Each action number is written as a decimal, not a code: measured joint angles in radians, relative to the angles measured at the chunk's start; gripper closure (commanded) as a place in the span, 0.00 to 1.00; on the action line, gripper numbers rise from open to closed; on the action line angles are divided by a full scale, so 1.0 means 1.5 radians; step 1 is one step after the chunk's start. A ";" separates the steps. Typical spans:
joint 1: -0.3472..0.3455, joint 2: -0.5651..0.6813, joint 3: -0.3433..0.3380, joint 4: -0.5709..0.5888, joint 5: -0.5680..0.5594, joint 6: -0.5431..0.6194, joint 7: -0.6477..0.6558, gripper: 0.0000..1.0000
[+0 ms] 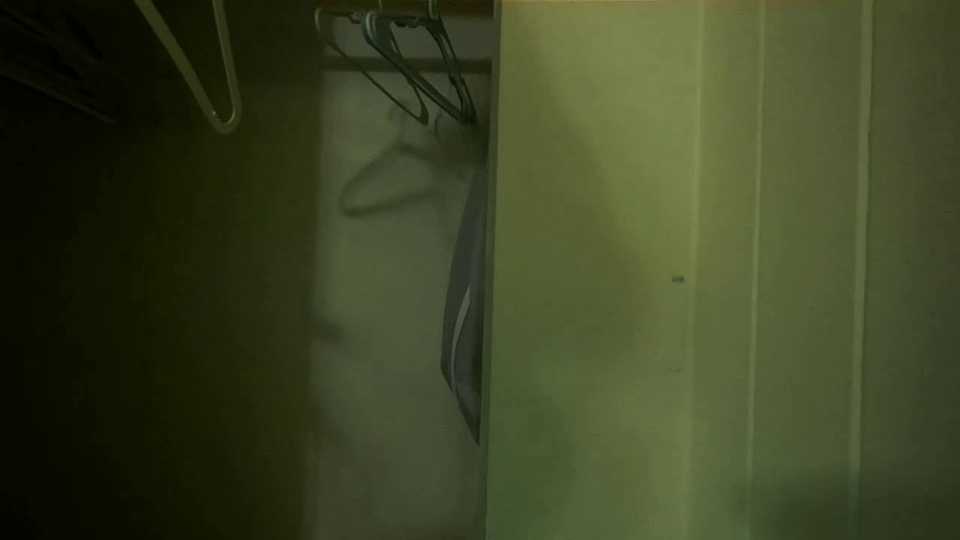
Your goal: Move the clothing hanger to the left
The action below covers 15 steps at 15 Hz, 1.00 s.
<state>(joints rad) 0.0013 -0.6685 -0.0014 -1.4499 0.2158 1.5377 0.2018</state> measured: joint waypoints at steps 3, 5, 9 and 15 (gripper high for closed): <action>-0.022 0.029 0.043 -0.005 0.000 0.131 0.068 0.98; -0.028 0.041 0.061 -0.015 -0.002 0.209 0.088 0.98; -0.028 0.051 0.074 -0.057 -0.010 0.355 0.088 0.98; -0.028 0.054 0.081 -0.156 -0.057 0.526 0.041 0.98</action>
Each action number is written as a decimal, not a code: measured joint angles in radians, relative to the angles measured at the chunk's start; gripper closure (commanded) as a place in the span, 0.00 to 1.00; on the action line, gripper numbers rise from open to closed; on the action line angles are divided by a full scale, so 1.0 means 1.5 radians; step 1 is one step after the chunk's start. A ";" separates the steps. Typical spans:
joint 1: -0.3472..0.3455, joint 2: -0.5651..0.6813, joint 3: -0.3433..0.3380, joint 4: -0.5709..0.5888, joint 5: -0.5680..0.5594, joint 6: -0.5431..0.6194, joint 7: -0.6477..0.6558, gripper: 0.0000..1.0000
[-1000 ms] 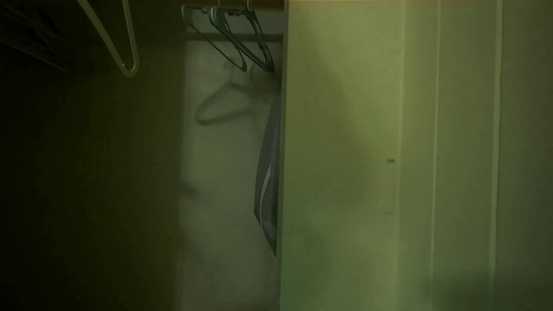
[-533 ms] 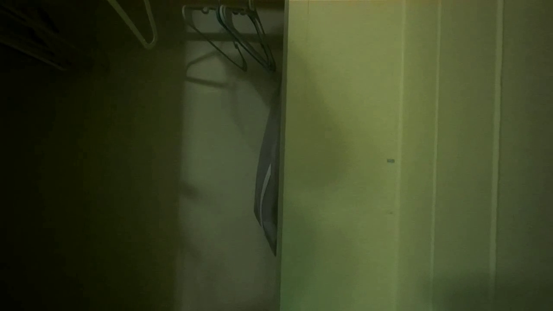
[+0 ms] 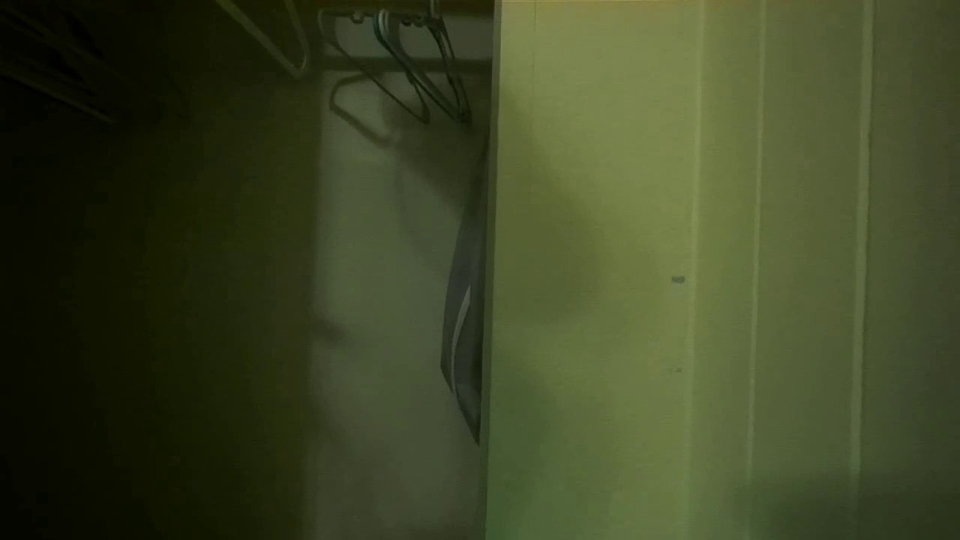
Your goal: Move the clothing hanger to the left
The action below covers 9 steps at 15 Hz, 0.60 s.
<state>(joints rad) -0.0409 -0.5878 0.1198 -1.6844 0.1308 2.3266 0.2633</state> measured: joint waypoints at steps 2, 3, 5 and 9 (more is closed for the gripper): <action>0.000 0.002 0.002 -0.026 -0.022 0.037 -0.017 0.98; 0.000 0.003 0.002 -0.037 -0.033 0.053 -0.024 0.98; 0.000 0.004 0.003 -0.056 -0.053 0.077 -0.038 0.98; -0.004 0.006 0.003 -0.087 -0.100 0.101 -0.054 0.98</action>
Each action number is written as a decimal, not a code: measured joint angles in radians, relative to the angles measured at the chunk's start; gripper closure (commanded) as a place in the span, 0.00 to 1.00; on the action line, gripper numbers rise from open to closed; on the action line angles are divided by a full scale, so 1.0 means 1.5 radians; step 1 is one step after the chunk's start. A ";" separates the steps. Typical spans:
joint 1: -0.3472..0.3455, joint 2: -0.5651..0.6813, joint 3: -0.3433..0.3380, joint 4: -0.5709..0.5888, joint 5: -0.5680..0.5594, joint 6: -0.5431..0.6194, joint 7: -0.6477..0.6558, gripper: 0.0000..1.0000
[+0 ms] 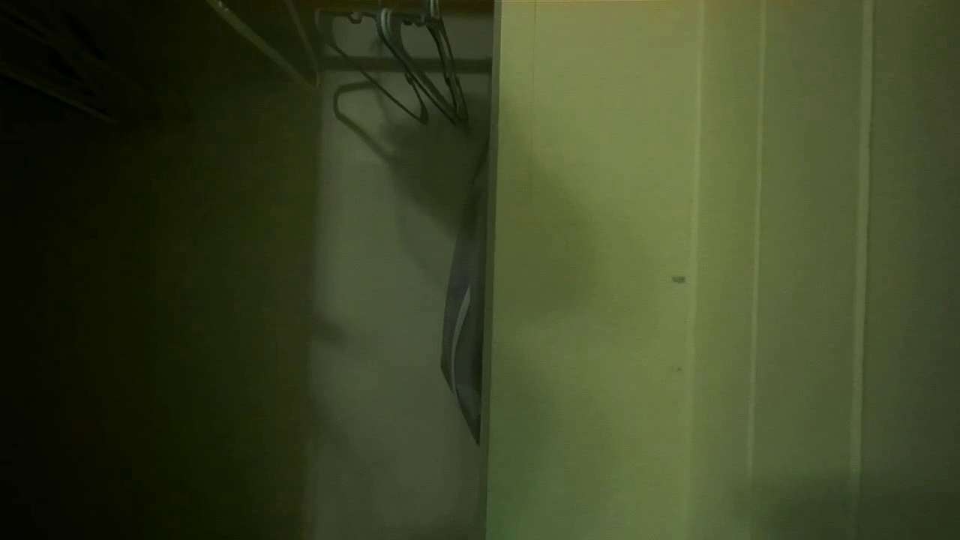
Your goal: Move the clothing hanger to the left
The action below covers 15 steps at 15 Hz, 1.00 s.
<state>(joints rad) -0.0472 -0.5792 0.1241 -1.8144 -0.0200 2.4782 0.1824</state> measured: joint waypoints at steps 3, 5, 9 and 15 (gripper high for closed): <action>-0.011 0.003 0.003 -0.012 -0.035 0.014 -0.001 0.98; -0.019 0.008 0.008 -0.012 -0.051 0.020 -0.001 0.98; -0.032 0.016 0.023 -0.010 -0.079 0.022 0.000 0.98; -0.048 0.024 0.033 -0.009 -0.121 0.012 0.000 0.49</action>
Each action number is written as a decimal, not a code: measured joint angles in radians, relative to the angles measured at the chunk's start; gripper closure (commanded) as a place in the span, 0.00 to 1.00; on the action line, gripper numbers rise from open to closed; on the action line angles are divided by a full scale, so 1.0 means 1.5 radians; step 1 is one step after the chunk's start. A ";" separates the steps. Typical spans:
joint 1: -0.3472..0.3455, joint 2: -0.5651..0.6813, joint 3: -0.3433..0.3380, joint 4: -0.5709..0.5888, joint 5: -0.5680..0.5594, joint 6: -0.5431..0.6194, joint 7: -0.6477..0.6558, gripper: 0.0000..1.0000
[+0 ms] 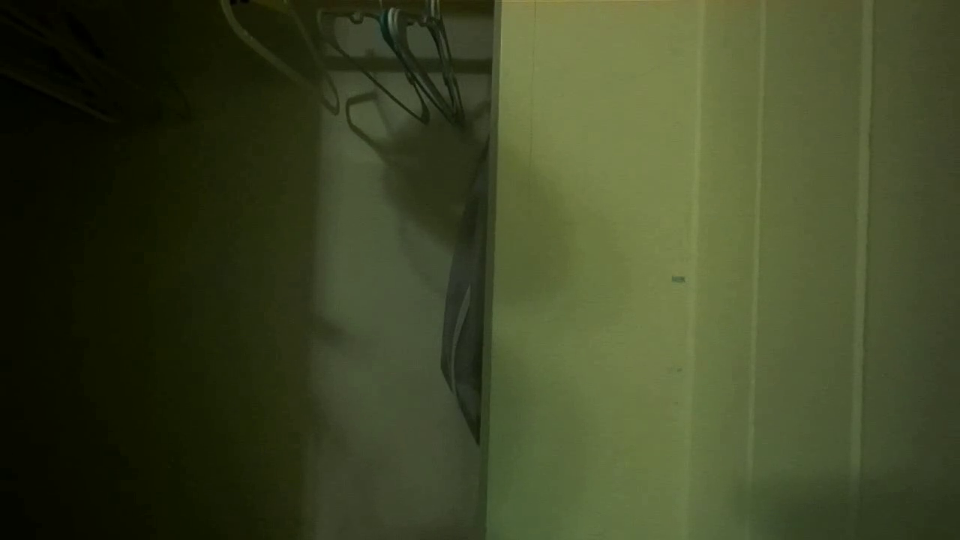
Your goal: Move the clothing hanger to the left
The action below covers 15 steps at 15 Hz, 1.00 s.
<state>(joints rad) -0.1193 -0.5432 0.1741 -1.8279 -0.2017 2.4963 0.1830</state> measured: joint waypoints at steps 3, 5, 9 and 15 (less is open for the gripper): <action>-0.004 -0.009 -0.008 0.018 0.006 -0.027 0.018 0.28; 0.002 -0.026 -0.021 0.042 0.027 -0.083 0.034 0.14; 0.002 -0.079 -0.057 0.082 0.039 -0.259 0.031 0.00; -0.004 -0.116 -0.115 0.131 0.022 -0.573 -0.076 0.00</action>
<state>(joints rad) -0.1256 -0.7175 0.0012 -1.6313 -0.1687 1.6374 0.0695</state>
